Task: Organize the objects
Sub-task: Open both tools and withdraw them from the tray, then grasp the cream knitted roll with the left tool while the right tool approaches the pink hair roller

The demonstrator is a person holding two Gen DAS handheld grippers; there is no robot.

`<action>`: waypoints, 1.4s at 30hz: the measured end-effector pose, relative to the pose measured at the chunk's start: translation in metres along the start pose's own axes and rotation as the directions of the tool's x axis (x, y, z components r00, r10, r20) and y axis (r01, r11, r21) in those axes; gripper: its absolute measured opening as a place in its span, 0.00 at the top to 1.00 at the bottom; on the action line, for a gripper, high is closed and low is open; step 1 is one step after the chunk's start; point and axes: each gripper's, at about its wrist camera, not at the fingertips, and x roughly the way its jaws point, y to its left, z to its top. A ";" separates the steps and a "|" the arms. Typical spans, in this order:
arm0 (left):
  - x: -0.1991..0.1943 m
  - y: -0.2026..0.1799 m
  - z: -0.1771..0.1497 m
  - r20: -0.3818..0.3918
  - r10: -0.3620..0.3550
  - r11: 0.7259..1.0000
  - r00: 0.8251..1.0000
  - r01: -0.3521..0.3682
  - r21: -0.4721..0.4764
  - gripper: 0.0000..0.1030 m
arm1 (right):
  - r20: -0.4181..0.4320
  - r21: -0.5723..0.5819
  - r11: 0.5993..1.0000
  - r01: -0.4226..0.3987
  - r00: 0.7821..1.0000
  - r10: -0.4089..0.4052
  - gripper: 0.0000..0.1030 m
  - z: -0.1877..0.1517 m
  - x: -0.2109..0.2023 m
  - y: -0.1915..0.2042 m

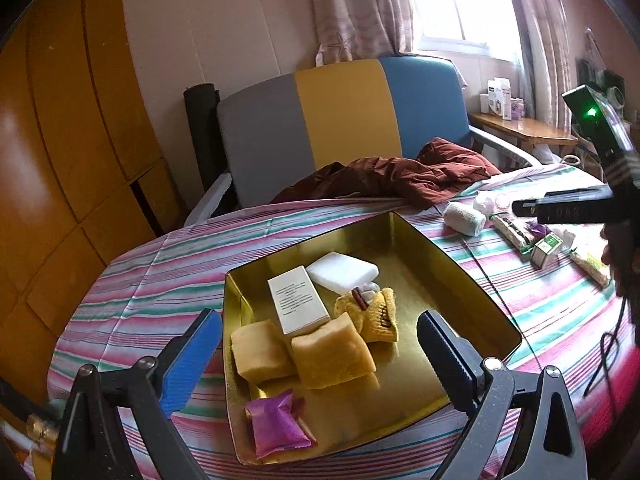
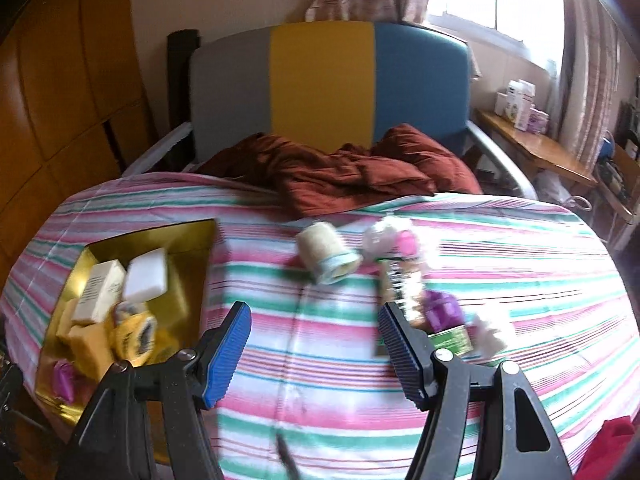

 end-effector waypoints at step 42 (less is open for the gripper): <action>0.074 -0.110 0.071 -0.100 -0.278 0.953 0.955 0.287 0.094 0.04 | -0.121 0.502 0.861 0.080 0.992 -0.022 0.34 -0.011 0.055 -0.176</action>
